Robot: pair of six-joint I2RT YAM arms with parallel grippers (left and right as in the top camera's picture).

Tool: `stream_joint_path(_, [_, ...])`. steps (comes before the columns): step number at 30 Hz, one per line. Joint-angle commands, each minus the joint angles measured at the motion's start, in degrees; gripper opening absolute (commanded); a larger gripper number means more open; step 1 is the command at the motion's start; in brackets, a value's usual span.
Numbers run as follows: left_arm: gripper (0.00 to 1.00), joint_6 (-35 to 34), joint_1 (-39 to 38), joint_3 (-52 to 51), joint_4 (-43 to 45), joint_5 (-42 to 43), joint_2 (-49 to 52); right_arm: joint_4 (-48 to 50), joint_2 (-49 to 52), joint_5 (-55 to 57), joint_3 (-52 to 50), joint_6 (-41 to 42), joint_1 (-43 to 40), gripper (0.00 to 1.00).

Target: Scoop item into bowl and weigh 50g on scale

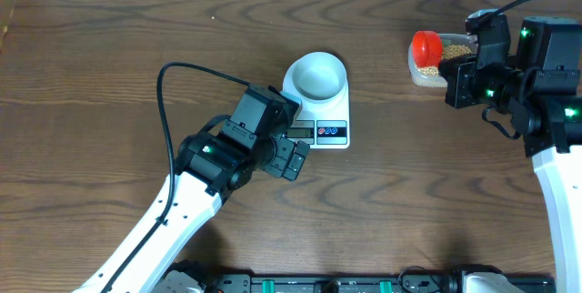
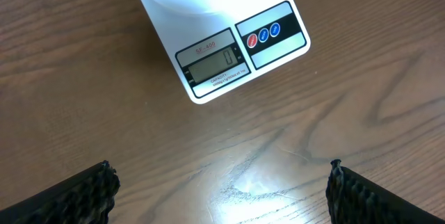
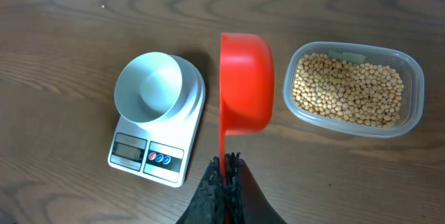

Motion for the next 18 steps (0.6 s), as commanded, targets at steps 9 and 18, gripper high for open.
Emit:
stream_joint_path(9, [0.98, 0.0, 0.2, 0.4, -0.1, -0.3, -0.2, -0.3, -0.2, 0.0, -0.2, -0.6, -0.5, 0.01])
stream_joint_path(18, [0.98, -0.1, 0.2, 0.4, -0.1, -0.3, -0.2, -0.8, -0.2, 0.0, -0.2, -0.6, -0.5, 0.01])
